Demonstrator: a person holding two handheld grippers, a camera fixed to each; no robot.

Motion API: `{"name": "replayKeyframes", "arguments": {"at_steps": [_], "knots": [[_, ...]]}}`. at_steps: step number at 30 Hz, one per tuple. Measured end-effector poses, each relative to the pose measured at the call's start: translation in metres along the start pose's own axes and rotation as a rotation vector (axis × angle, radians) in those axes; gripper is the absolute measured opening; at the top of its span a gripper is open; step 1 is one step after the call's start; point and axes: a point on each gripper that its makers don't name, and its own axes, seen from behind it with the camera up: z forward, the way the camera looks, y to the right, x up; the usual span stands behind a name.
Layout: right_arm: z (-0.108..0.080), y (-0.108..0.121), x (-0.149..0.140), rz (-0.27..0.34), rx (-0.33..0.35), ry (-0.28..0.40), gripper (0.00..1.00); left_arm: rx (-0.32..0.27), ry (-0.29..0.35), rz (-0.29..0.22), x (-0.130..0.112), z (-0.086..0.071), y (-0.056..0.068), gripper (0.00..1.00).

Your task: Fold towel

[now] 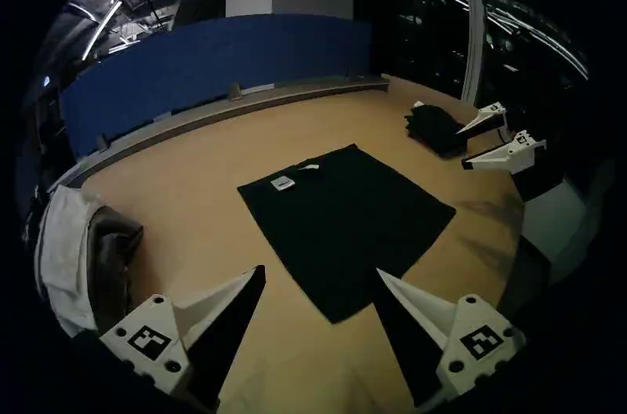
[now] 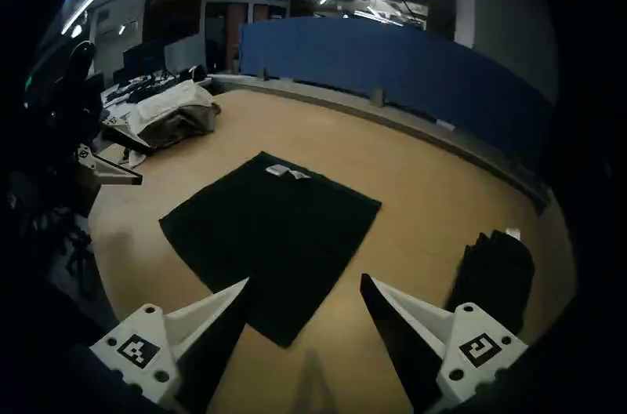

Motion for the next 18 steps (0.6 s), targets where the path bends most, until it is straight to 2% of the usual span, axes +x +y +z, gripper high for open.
{"name": "replayKeyframes", "arguments": {"at_steps": [9, 18], "knots": [[0.014, -0.013, -0.028, 0.009, 0.025, -0.038, 1.00, -0.003, -0.025, -0.004, -0.021, 0.011, 0.005, 0.94], [0.024, -0.018, -0.043, 0.008, 0.027, -0.063, 1.00, -0.001, -0.041, -0.006, -0.034, 0.015, 0.008, 0.94]]}}
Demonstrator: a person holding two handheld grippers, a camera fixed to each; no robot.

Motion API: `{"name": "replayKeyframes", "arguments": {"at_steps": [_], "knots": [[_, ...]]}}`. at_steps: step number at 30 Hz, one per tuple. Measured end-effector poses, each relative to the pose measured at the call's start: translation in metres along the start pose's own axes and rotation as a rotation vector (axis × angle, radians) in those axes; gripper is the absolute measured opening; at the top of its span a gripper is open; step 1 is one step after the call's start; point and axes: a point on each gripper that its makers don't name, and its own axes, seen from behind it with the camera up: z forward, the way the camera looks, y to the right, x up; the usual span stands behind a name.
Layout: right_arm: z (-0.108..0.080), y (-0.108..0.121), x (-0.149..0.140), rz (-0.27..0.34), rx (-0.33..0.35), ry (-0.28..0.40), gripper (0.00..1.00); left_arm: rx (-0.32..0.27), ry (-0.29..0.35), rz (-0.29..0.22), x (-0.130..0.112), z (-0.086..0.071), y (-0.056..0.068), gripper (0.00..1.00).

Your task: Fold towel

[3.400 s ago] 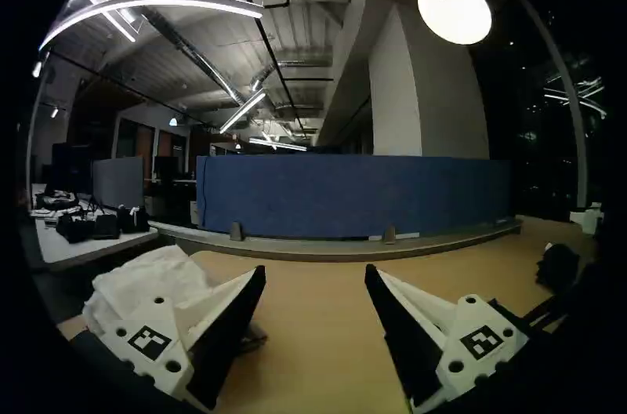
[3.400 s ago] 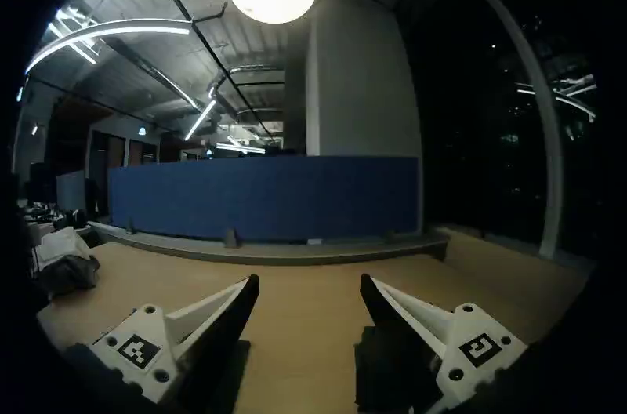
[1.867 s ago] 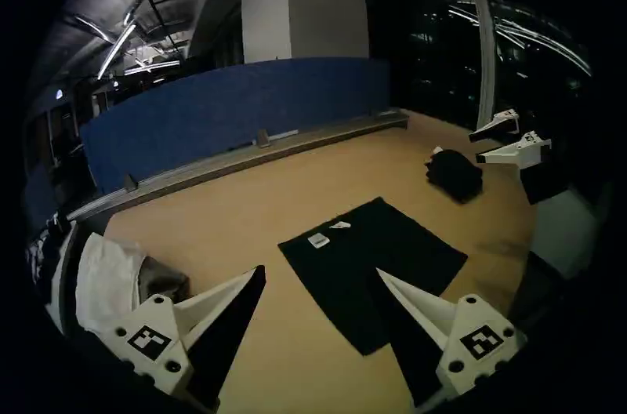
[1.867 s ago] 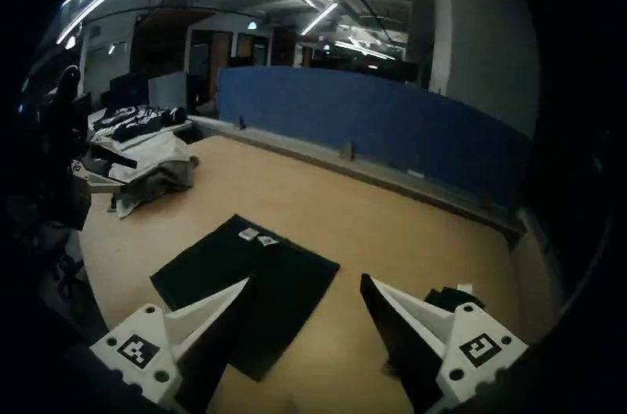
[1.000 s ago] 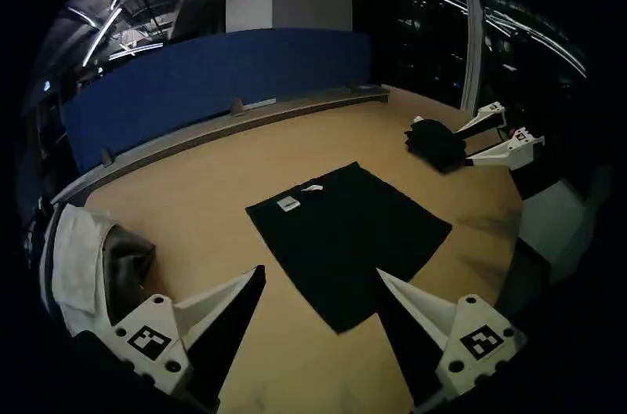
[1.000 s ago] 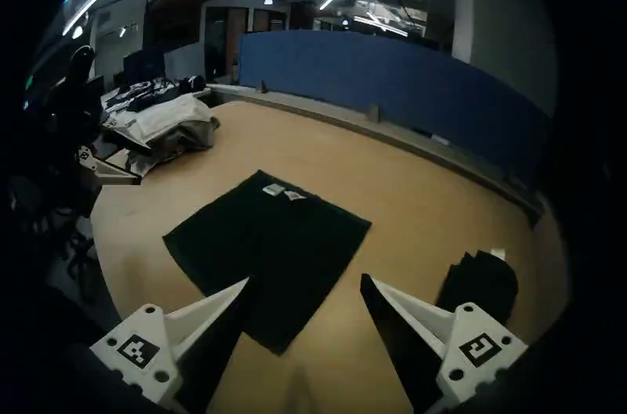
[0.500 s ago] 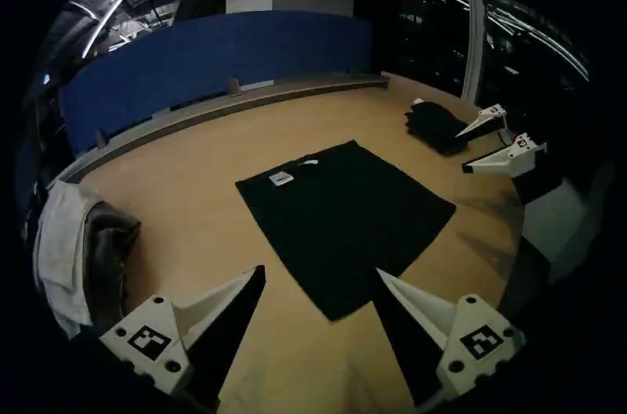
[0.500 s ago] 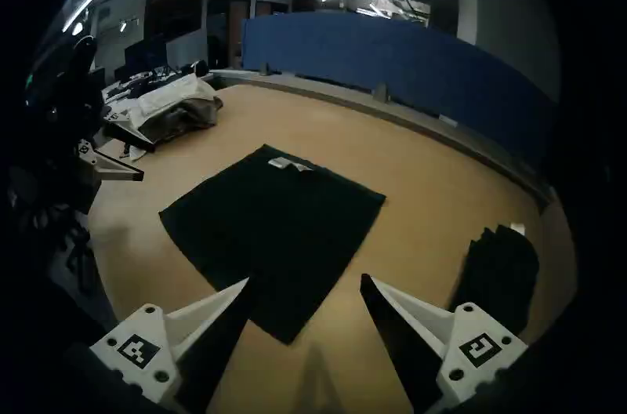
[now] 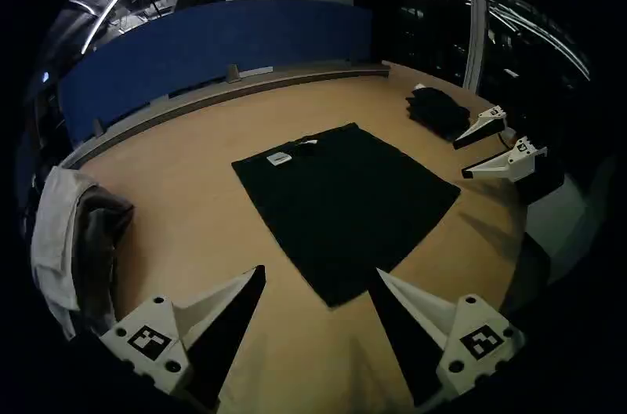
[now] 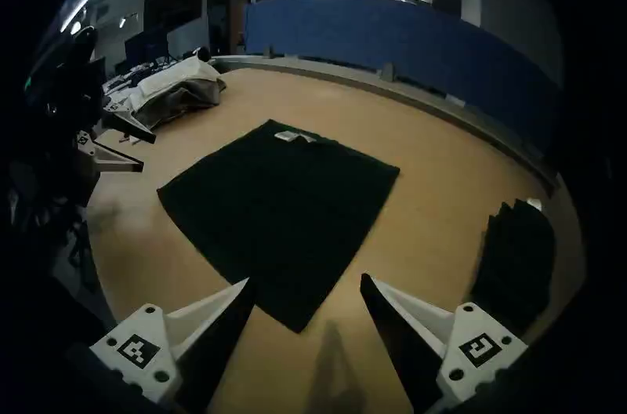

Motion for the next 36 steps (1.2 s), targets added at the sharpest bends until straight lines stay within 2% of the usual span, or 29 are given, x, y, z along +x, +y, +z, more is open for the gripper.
{"name": "replayKeyframes", "arguments": {"at_steps": [14, 26, 30, 36], "knots": [[0.007, -0.008, -0.024, -0.002, 0.013, -0.051, 0.98, 0.001, -0.003, -0.005, -0.003, -0.001, -0.001, 0.94], [0.011, -0.011, -0.042, 0.022, 0.017, -0.115, 0.64, -0.002, -0.002, -0.002, 0.000, -0.002, -0.001, 0.94], [0.011, -0.015, -0.045, 0.033, 0.037, -0.130, 0.51, -0.002, -0.002, -0.004, 0.001, -0.001, -0.001, 0.94], [0.012, -0.016, -0.048, 0.025, 0.034, -0.146, 0.38, -0.004, -0.001, -0.006, 0.002, -0.001, -0.002, 0.94]]}}
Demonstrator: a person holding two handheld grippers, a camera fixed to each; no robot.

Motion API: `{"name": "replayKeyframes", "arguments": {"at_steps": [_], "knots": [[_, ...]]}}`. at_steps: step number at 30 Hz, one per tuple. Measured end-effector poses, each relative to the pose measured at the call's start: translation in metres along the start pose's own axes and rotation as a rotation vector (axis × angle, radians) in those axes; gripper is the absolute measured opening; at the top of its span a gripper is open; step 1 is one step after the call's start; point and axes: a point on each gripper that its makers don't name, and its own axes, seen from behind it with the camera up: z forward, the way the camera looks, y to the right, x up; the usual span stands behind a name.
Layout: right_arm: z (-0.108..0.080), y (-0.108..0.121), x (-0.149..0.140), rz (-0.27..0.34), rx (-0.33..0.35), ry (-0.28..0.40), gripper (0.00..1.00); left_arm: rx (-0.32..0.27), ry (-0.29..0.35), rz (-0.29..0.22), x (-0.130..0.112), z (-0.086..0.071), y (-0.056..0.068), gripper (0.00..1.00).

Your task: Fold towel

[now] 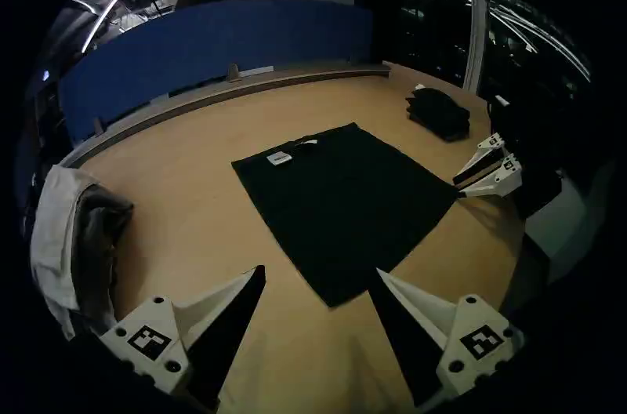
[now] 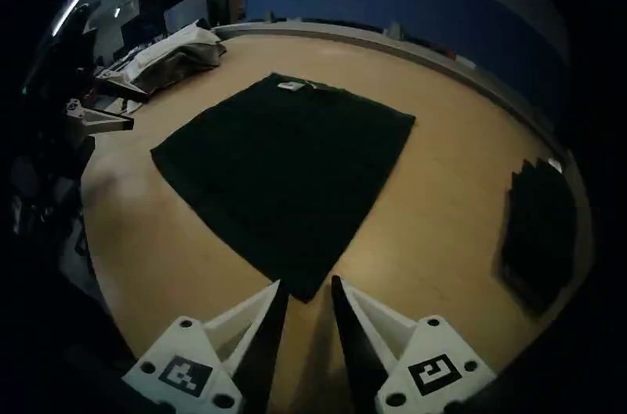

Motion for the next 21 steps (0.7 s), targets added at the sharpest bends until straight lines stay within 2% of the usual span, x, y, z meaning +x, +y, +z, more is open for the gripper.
{"name": "replayKeyframes", "arguments": {"at_steps": [6, 18, 21], "knots": [[0.003, -0.002, -0.001, 0.002, 0.008, -0.007, 0.27, -0.003, -0.001, 0.001, 0.001, 0.000, 0.000, 0.94], [0.003, -0.002, -0.003, 0.008, 0.015, -0.012, 0.19, -0.022, -0.022, 0.004, -0.006, 0.002, 0.005, 0.94], [0.003, -0.002, -0.004, 0.007, 0.017, -0.014, 0.18, -0.040, -0.043, 0.011, -0.012, 0.004, 0.009, 0.90]]}}
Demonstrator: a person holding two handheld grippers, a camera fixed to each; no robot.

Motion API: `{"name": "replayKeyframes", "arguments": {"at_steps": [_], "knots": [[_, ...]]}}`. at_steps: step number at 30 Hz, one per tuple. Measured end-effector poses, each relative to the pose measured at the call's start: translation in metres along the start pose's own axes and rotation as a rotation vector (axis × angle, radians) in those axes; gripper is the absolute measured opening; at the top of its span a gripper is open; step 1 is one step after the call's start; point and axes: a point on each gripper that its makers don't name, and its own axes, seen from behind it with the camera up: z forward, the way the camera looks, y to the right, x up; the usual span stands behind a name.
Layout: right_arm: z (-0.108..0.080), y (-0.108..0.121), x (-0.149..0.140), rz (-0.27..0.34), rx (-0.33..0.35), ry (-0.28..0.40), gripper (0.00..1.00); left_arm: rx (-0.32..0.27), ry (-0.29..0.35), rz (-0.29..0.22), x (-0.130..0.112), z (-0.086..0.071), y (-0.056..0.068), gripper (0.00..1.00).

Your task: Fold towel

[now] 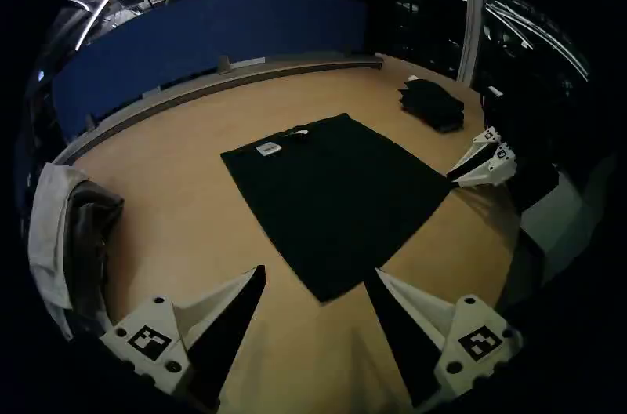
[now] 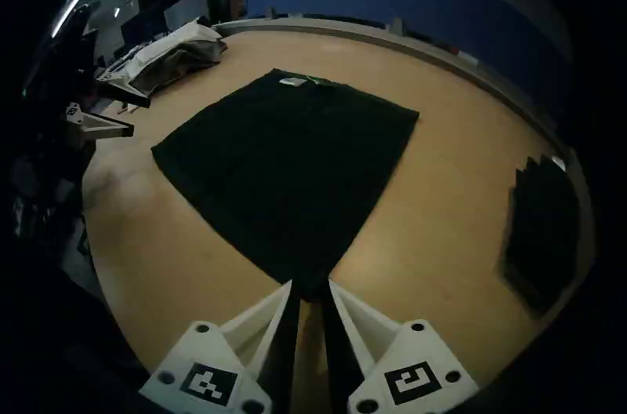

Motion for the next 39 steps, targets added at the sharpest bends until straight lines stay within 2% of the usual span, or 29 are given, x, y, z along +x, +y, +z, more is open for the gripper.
{"name": "replayKeyframes", "arguments": {"at_steps": [3, 12, 15, 27, 39], "knots": [[0.000, 0.001, 0.000, -0.002, 0.001, 0.000, 0.18, -0.008, -0.020, 0.015, -0.006, 0.003, 0.003, 0.82], [-0.001, 0.004, -0.001, -0.005, 0.002, -0.001, 0.18, -0.008, -0.104, 0.053, -0.028, 0.018, 0.008, 0.77], [-0.001, 0.005, -0.001, -0.006, 0.002, -0.001, 0.18, -0.010, -0.116, 0.052, -0.031, 0.023, 0.010, 0.75], [-0.001, 0.007, 0.000, -0.007, 0.004, 0.002, 0.18, -0.012, -0.155, 0.045, -0.037, 0.031, 0.013, 0.53], [-0.001, 0.006, 0.000, -0.009, 0.007, 0.003, 0.18, -0.002, -0.179, 0.066, -0.043, 0.036, 0.012, 0.44]]}}
